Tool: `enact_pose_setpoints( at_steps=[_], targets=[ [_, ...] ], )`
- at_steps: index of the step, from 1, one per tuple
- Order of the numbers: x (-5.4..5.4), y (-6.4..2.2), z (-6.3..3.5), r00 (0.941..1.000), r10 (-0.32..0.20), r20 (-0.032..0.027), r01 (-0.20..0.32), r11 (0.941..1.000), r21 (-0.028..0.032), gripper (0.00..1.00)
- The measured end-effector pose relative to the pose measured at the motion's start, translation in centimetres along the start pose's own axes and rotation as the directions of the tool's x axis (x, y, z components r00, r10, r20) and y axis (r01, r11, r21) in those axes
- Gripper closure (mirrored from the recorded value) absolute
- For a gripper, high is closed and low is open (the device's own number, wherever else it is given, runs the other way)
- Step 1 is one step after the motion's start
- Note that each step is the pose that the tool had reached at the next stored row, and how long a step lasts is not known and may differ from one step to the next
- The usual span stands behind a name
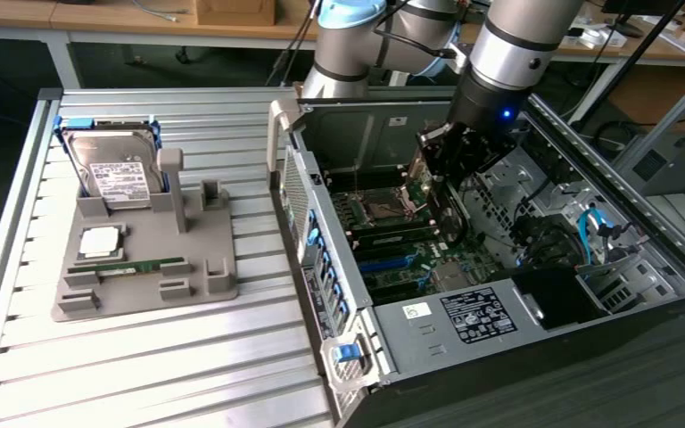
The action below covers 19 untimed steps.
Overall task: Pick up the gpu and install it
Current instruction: 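Pick up the gpu and move the gpu toward the slot, then insert the gpu into the slot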
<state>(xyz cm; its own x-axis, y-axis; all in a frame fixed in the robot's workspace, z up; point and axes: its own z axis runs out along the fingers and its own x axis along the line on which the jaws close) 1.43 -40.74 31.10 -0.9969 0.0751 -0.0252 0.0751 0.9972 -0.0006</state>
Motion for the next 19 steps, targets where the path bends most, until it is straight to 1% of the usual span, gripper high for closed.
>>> enact_pose_setpoints(
  at_steps=[6,19],
  targets=[
    [-0.17,0.01,0.25,1.0,0.0,0.0,0.0,1.0,0.0007,0.73],
    [-0.21,0.01,0.27,1.0,0.0,0.0,0.0,1.0,0.0005,0.73]
  ],
)
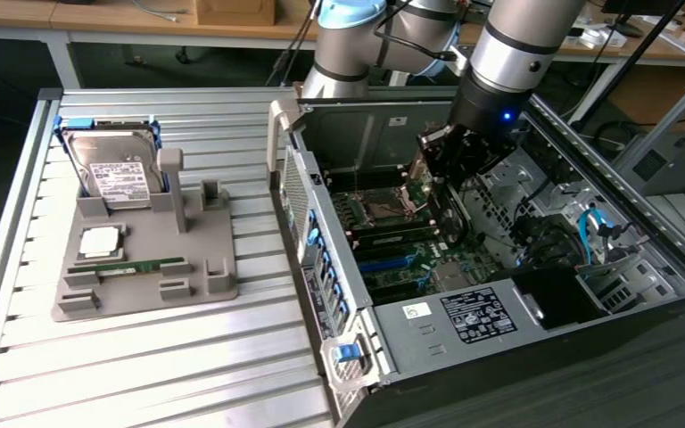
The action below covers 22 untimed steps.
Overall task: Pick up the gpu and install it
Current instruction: 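Insert the gpu into the slot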
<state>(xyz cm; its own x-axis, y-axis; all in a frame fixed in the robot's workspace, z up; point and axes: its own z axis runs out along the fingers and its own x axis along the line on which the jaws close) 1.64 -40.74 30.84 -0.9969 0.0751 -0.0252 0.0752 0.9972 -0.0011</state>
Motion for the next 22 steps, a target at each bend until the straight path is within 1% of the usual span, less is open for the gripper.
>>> enact_pose_setpoints(
  at_steps=[3,7,11,12,13,14,22],
  targets=[
    [0.0,0.0,0.0,1.0,-0.008,0.0,0.008,1.0,-0.0002,0.73],
    [0.0,0.0,0.0,0.9983,-0.059,0.0001,0.059,0.9983,-0.0015,0.73],
    [0.0,0.0,0.0,0.9941,-0.108,0.0003,0.108,0.9941,-0.0028,0.73],
    [0.0,0.0,0.0,0.992,-0.126,0.0003,0.126,0.992,-0.0032,0.73],
    [0.0,0.0,0.0,0.9876,-0.157,0.0005,0.157,0.9875,-0.0039,0.73],
    [0.0,0.0,0.0,0.9855,-0.17,0.0005,0.17,0.9854,-0.0043,0.73],
    [0.0,0.0,0.0,0.9713,-0.238,0.001,0.238,0.9713,-0.0059,0.73]
  ],
)
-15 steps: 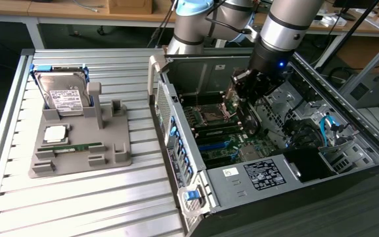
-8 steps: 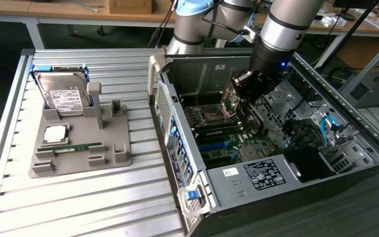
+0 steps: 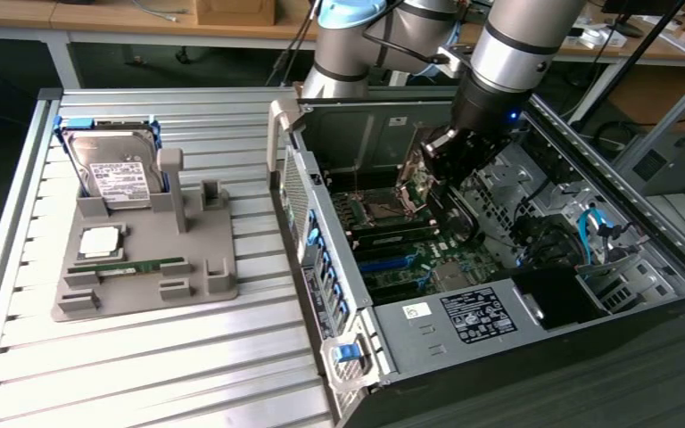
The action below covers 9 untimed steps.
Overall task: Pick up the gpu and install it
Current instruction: 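Insert the gpu into the slot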
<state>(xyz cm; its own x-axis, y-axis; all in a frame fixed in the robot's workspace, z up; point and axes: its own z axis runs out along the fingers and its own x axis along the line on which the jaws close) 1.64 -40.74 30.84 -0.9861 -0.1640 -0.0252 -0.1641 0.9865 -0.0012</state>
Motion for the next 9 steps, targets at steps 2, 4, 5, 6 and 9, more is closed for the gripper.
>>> enact_pose_setpoints(
  at_steps=[2,4,5,6,9],
  targets=[
    [0.0,0.0,0.0,0.9999,-0.014,0.0,0.014,0.9999,-0.0004,0.73],
    [0.0,0.0,0.0,0.9996,-0.028,0.0,0.028,0.9996,-0.0007,0.73],
    [0.0,0.0,0.0,0.9994,-0.035,0.0,0.035,0.9994,-0.0009,0.73],
    [0.0,0.0,0.0,0.9991,-0.041,0.0,0.041,0.9991,-0.001,0.73],
    [0.0,0.0,0.0,0.9982,-0.06,0.0001,0.06,0.9982,-0.0015,0.73]
  ],
)
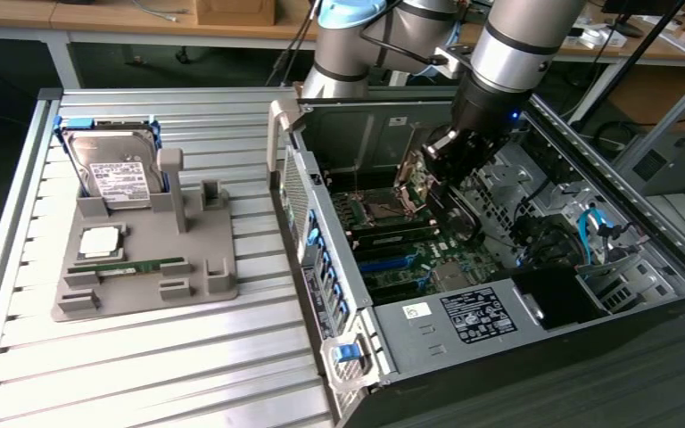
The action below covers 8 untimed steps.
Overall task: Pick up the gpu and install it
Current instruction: 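Insert the gpu into the slot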
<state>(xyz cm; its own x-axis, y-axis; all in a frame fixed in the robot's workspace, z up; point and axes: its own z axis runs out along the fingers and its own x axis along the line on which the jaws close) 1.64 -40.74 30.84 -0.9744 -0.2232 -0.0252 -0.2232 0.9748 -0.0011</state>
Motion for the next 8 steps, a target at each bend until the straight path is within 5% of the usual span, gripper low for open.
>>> enact_pose_setpoints(
  at_steps=[8],
  targets=[
    [0.0,0.0,0.0,0.9991,-0.044,0.0001,0.044,0.9991,-0.0011,0.73]
  ],
)
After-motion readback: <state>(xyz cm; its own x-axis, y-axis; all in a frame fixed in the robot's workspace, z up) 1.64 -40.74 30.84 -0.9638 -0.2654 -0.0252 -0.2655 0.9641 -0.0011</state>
